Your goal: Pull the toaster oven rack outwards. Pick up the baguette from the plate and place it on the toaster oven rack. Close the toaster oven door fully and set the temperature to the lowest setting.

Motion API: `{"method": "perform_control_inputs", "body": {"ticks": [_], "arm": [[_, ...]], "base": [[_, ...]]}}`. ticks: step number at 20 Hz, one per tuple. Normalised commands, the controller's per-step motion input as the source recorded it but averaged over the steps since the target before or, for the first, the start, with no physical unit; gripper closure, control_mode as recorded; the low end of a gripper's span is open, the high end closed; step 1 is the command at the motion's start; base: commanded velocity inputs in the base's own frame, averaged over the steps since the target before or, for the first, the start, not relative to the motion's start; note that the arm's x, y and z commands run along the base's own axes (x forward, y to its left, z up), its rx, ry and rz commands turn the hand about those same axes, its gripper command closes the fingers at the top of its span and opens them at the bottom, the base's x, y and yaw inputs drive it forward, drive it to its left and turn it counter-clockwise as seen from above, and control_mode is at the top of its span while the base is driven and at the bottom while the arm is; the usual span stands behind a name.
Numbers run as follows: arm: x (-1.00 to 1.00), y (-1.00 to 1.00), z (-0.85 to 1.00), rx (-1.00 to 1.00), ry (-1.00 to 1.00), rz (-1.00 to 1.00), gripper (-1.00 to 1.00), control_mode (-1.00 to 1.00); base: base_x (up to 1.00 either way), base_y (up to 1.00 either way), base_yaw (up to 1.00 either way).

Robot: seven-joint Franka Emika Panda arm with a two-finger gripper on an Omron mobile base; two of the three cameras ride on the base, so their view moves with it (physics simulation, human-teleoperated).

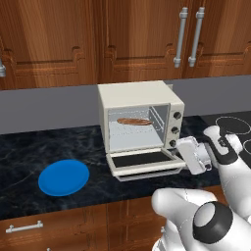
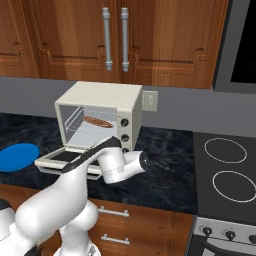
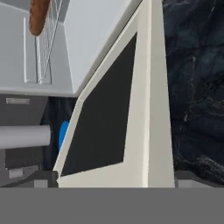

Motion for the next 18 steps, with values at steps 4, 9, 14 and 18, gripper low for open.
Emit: {"method": "perform_control_inputs", "body": {"ticks": [4,9,14,18], "arm": [[0.21,0.01,0.0,-0.01,-0.04,-0.11,-1.0,-1.0],[0.06,0.01,0.0,-0.01,-0.03,-0.28,-1.0,-1.0],[0.01,0.18,0.18,0.0,0.0,-0.31,-1.0,-1.0],[0.0,0.32,0.34,0.0,0.0,-0.21,-1.0,-1.0]], "base": [[0.0,0.0,0.0],[0.0,0.0,0.0],[0.0,0.0,0.0],[0.0,0.0,0.0]]}}
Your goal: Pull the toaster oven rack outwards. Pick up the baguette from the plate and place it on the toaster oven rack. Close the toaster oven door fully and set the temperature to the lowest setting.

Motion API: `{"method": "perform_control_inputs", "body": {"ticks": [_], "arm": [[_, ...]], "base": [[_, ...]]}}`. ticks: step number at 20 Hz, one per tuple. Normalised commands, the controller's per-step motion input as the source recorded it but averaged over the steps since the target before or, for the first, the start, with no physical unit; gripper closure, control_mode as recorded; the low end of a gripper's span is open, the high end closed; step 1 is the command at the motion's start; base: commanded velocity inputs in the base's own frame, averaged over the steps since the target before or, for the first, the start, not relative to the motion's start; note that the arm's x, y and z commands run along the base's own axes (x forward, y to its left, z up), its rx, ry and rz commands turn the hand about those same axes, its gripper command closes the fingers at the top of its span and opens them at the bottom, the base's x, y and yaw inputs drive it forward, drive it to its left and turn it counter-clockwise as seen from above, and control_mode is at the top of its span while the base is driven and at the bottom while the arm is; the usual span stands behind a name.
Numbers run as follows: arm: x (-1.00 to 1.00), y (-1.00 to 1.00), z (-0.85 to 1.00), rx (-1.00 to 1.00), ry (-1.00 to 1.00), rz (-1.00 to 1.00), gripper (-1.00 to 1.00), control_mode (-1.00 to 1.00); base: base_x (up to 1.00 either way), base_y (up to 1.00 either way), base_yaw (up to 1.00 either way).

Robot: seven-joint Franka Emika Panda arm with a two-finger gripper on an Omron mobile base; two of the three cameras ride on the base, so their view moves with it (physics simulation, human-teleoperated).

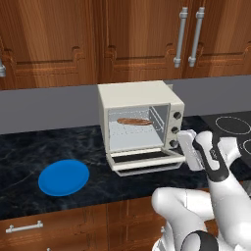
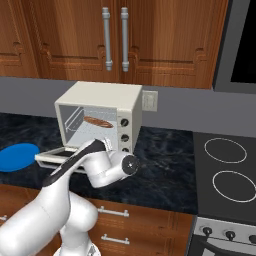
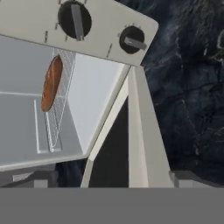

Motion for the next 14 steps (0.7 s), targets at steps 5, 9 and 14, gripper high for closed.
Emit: {"method": "perform_control_inputs", "body": {"ticks": [5,9,14], "arm": [[0.0,0.46,0.41,0.0,0.0,-0.13,-1.0,-1.0],[0.0,0.33,0.45,0.01,0.0,-0.06,-1.0,-1.0],[0.0,0.27,0.48,0.07,0.0,0.0,-1.0,-1.0]], "base": [[0.0,0.0,0.0],[0.0,0.0,0.0],[0.0,0.0,0.0]]}}
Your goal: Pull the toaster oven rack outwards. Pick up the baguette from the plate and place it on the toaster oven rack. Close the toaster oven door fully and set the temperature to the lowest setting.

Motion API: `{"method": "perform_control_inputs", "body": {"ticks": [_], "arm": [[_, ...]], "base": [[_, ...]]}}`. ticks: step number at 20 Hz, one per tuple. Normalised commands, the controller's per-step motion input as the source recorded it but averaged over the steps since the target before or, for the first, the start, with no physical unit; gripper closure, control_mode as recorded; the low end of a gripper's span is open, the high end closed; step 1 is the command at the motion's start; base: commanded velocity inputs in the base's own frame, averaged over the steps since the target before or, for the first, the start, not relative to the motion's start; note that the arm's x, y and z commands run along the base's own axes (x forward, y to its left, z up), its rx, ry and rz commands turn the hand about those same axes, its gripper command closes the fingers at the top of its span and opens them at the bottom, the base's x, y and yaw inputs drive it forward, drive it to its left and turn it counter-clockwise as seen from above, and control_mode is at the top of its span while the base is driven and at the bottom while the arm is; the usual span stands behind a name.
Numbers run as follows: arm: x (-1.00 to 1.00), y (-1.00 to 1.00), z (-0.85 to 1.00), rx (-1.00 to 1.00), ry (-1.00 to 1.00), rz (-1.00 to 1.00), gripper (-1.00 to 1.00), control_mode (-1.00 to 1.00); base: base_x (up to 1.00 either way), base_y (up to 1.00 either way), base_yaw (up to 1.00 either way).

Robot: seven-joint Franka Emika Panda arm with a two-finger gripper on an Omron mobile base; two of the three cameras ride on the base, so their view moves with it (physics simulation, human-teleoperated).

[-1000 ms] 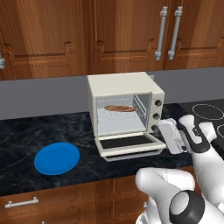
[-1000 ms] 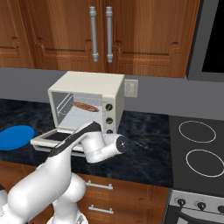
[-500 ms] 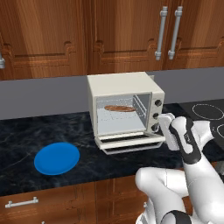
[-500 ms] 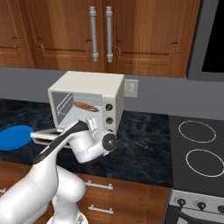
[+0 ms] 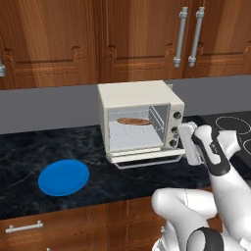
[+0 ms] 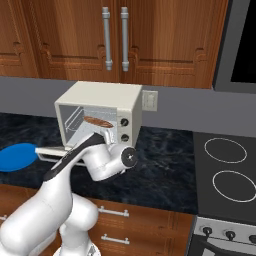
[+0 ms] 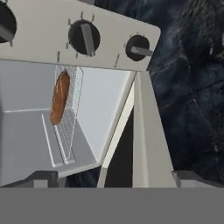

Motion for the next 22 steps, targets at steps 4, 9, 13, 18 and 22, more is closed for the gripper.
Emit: {"method": "perform_control_inputs", "body": {"ticks": [4,9,13,18,22], "arm": [[0.0,0.22,0.44,0.11,0.0,0.07,-1.0,-1.0],[0.0,0.23,0.29,0.1,0.0,0.09,-1.0,-1.0],[0.0,0.21,0.3,0.07,0.0,0.08,-1.0,-1.0],[-0.02,0.22,0.36,0.06,0.0,0.06,-1.0,-1.0],[-0.02,0.21,0.48,0.02,-0.01,0.04,-1.0,-1.0]], "base": [[0.0,0.0,0.0],[0.0,0.0,0.0],[0.0,0.0,0.0],[0.0,0.0,0.0],[0.0,0.0,0.0]]}}
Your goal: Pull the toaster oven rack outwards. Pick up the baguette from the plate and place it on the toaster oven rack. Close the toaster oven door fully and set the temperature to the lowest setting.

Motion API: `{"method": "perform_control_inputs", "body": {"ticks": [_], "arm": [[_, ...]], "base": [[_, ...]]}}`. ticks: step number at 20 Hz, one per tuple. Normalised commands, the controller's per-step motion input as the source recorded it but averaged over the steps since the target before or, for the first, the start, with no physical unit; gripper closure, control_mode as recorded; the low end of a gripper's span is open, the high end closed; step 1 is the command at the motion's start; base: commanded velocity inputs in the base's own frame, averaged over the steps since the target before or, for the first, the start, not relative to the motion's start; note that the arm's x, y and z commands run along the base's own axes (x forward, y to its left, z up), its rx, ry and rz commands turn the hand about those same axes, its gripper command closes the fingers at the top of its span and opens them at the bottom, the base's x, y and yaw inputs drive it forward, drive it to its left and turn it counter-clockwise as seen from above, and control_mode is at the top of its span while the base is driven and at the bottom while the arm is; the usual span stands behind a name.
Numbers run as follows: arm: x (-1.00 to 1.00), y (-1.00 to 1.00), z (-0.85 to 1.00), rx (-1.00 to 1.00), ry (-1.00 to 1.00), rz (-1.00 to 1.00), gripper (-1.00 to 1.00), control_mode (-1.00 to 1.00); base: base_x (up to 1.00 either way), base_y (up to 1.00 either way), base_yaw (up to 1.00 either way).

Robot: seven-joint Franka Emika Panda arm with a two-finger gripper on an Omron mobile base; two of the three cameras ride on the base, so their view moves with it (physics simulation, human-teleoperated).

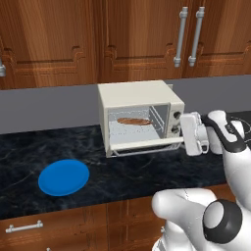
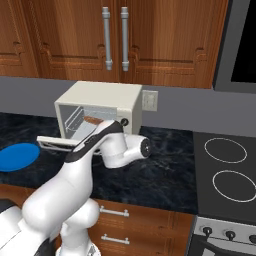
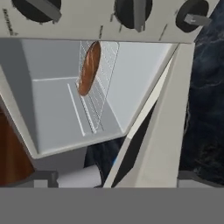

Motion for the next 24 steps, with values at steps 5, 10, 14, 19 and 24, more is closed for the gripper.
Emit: {"method": "perform_control_inputs", "body": {"ticks": [5,10,14,19,24], "arm": [[0.0,0.14,0.28,0.0,-0.15,0.0,-1.0,-1.0],[0.03,0.11,0.1,-0.04,-0.27,-0.06,-1.0,-1.0],[0.1,0.03,0.13,-0.08,-0.27,-0.11,-1.0,-1.0],[0.12,0.08,0.27,-0.06,-0.17,-0.13,-1.0,-1.0],[0.12,0.08,0.28,-0.02,-0.03,-0.11,-1.0,-1.0]], "base": [[0.0,0.0,0.0],[0.0,0.0,0.0],[0.0,0.0,0.0],[0.0,0.0,0.0],[0.0,0.0,0.0]]}}
